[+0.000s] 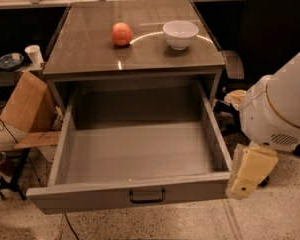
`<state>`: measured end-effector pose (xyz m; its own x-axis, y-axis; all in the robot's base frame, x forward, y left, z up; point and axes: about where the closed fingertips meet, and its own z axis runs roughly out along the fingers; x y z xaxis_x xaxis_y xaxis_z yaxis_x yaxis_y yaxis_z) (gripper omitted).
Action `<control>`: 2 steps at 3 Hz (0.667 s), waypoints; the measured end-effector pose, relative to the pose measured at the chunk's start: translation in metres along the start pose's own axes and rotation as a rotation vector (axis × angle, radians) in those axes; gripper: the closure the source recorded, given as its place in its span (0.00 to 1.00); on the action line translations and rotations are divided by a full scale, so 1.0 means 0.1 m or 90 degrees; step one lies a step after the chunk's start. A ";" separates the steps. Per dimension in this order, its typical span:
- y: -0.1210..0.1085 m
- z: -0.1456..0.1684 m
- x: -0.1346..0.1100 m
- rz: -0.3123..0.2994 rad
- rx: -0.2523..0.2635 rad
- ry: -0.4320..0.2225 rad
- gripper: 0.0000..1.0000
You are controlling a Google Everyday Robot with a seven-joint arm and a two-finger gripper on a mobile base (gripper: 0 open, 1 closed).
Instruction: Close top drawer
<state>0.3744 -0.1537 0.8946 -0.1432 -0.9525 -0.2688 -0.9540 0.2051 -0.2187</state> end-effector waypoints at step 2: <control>0.02 0.04 -0.04 -0.021 0.004 -0.005 0.00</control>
Offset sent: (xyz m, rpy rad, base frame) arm -0.0005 0.0110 -0.0120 -0.0054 -0.0317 0.0787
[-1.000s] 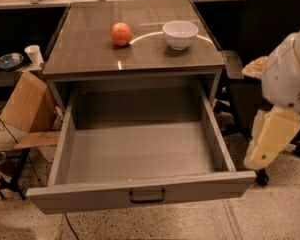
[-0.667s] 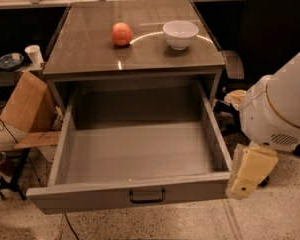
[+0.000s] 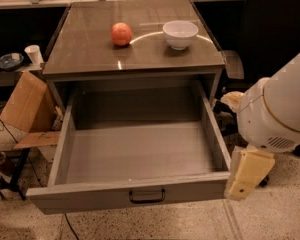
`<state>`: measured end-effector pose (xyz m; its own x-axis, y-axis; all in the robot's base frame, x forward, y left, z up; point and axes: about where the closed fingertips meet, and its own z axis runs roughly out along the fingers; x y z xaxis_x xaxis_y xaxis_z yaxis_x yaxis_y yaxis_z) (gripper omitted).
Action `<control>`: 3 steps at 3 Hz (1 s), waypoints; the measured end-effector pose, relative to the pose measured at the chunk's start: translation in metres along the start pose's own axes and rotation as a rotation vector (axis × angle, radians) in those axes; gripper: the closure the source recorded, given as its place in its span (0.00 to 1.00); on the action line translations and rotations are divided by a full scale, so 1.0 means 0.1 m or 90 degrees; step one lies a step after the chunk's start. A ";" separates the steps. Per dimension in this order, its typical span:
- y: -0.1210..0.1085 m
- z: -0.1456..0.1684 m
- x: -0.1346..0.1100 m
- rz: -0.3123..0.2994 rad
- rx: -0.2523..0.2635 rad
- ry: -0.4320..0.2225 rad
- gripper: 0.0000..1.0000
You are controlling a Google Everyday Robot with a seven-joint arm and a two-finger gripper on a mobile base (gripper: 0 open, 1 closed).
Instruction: Close top drawer
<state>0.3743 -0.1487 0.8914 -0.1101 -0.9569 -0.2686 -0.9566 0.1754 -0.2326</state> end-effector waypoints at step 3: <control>0.68 0.94 0.03 -0.027 -0.109 -0.051 0.66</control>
Offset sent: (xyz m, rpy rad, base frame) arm -0.0403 0.0253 -0.0957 0.0617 0.1060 0.1076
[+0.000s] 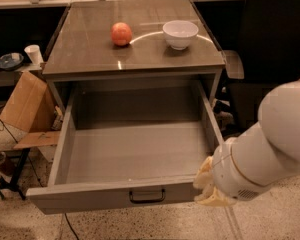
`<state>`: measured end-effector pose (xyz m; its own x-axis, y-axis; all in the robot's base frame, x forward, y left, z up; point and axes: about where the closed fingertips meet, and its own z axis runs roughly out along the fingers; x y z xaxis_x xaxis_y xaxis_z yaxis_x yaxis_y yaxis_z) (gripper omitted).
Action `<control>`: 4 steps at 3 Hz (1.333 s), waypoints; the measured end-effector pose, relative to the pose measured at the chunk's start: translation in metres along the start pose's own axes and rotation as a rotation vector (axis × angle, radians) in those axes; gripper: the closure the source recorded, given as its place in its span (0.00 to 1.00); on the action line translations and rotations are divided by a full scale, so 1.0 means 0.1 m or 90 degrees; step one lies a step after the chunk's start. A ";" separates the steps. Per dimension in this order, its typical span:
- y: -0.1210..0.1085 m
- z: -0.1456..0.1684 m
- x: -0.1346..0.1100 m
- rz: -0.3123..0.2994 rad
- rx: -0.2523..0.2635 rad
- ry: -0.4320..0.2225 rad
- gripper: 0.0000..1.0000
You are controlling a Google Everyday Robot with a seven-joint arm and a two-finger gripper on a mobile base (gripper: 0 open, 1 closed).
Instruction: Close top drawer
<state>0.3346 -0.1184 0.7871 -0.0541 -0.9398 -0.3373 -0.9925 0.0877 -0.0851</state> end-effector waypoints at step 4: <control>0.57 1.36 -0.34 -0.127 -0.120 -0.019 1.00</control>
Offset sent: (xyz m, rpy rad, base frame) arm -0.0501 0.0574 -0.1330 0.0773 0.1766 0.1936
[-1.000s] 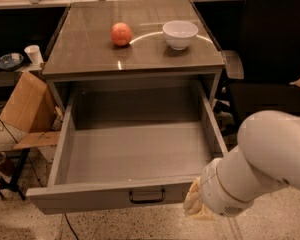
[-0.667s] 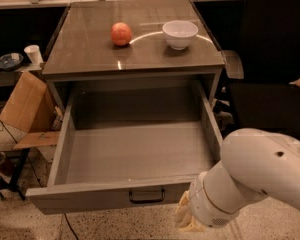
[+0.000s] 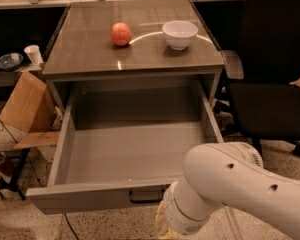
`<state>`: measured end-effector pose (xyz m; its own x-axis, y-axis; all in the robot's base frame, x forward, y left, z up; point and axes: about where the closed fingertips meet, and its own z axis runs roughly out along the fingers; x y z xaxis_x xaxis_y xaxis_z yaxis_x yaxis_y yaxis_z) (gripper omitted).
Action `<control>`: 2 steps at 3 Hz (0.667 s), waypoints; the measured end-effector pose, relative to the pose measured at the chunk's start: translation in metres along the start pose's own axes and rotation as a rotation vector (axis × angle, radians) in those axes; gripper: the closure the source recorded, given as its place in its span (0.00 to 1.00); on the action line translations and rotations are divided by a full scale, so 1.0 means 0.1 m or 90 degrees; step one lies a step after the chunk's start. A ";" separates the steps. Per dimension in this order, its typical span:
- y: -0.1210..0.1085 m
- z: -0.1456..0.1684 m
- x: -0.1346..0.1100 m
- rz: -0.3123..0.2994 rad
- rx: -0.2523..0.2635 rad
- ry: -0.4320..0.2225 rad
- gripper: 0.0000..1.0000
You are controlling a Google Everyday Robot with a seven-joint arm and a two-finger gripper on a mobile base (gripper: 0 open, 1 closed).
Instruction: Close top drawer
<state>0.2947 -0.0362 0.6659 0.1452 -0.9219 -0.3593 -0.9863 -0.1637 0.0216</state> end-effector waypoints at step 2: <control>-0.40 0.27 -0.17 -0.028 0.012 0.041 0.82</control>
Offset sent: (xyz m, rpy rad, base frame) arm 0.0581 0.0489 -0.0330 -0.0897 -0.0509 0.0433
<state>0.3293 -0.0042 0.6463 0.1930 -0.9346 -0.2987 -0.9800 -0.1988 -0.0112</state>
